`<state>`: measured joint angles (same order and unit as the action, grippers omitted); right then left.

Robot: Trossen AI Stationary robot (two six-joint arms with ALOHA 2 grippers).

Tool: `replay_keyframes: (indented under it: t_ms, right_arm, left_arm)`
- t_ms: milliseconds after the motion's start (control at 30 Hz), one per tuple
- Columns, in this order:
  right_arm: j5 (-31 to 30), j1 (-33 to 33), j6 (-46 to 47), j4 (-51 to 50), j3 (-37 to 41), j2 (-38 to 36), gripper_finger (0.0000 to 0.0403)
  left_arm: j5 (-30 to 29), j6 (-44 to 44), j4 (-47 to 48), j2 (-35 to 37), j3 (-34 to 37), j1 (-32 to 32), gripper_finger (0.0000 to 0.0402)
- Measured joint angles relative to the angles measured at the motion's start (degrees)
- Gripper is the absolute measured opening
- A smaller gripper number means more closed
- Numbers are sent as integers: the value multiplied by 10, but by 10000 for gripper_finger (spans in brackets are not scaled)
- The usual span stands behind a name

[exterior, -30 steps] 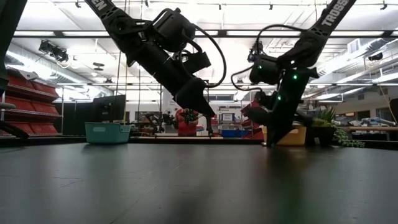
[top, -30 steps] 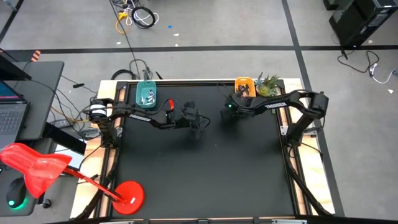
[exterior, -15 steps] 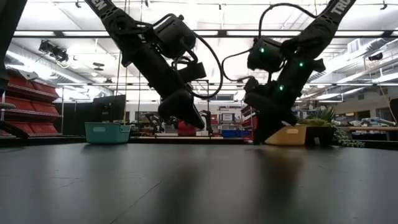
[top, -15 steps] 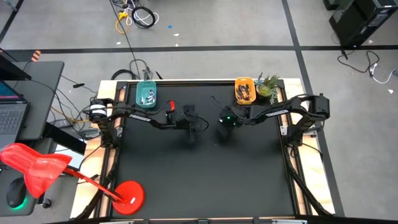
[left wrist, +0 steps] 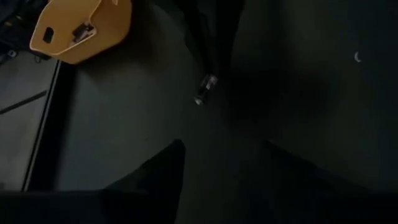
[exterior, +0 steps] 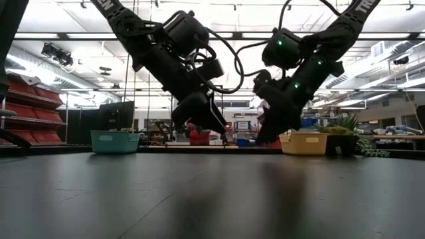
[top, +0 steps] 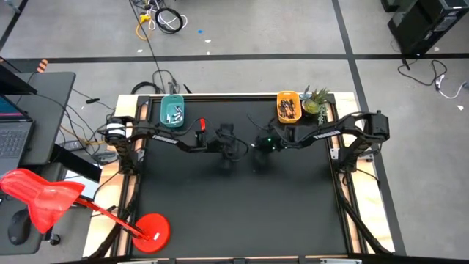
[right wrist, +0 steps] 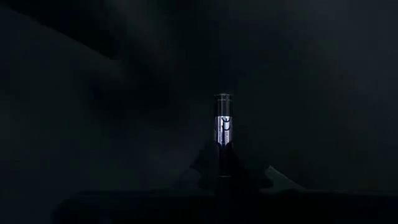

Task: Sort batteries
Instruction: Put the silver battery into the blue bin

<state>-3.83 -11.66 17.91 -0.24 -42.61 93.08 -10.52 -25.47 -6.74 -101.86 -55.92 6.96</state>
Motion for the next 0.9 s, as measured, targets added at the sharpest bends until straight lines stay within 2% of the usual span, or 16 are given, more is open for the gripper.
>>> replay_keyframes:
  t_ms: [100,433,900]
  right_arm:
    - [24,6,-6,29,0,-1,22]
    - [98,19,-11,120,-1,-1,22]
    - [117,22,5,158,-1,-2,22]
  left_arm:
    - [2,-4,-4,0,0,-2,210]
    - [3,-135,-18,0,0,-22,190]
    - [2,-163,-33,0,0,-26,133]
